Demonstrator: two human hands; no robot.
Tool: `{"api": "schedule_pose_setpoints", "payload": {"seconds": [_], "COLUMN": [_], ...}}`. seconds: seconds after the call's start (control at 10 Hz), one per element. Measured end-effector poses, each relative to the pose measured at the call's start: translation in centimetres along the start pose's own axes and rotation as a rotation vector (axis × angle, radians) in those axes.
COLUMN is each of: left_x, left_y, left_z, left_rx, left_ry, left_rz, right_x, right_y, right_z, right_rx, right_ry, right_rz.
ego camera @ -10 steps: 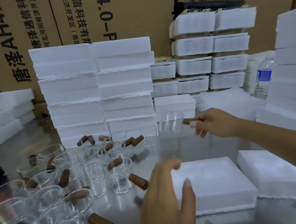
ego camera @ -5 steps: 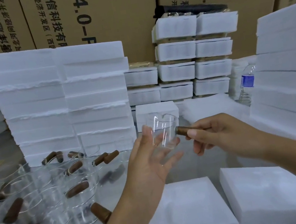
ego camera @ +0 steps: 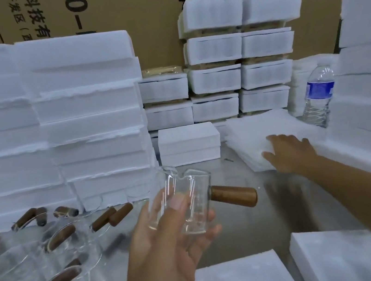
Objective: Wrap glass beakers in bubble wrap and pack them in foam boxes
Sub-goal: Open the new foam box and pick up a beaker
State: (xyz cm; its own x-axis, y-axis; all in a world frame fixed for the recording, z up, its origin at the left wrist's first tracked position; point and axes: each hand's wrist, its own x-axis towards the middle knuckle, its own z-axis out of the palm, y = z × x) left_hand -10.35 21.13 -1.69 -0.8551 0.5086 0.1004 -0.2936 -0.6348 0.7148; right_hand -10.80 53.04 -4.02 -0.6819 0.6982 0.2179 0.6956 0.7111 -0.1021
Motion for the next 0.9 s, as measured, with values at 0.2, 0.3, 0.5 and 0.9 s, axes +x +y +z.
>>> {"api": "schedule_pose_setpoints", "payload": {"seconds": [0.2, 0.3, 0.5, 0.9], "left_x": [0.0, 0.0, -0.3, -1.5], "left_y": [0.1, 0.3, -0.2, 1.5], "left_z": [0.0, 0.2, 0.1, 1.5], "left_rx": [-0.016, -0.021, 0.008, -0.173], "left_ry": [0.008, 0.000, -0.016, -0.053], "left_rz": [-0.036, -0.068, -0.051, -0.021], "right_x": [0.1, 0.0, -0.3, -12.2], "right_y": [-0.2, -0.2, 0.2, -6.0], "right_z": [1.2, 0.7, 0.3, -6.9], "right_rx": [0.036, 0.043, 0.075, 0.336], "right_ry": [0.252, 0.298, 0.346, 0.530], "right_rz": [-0.019, -0.026, -0.060, -0.564]}}
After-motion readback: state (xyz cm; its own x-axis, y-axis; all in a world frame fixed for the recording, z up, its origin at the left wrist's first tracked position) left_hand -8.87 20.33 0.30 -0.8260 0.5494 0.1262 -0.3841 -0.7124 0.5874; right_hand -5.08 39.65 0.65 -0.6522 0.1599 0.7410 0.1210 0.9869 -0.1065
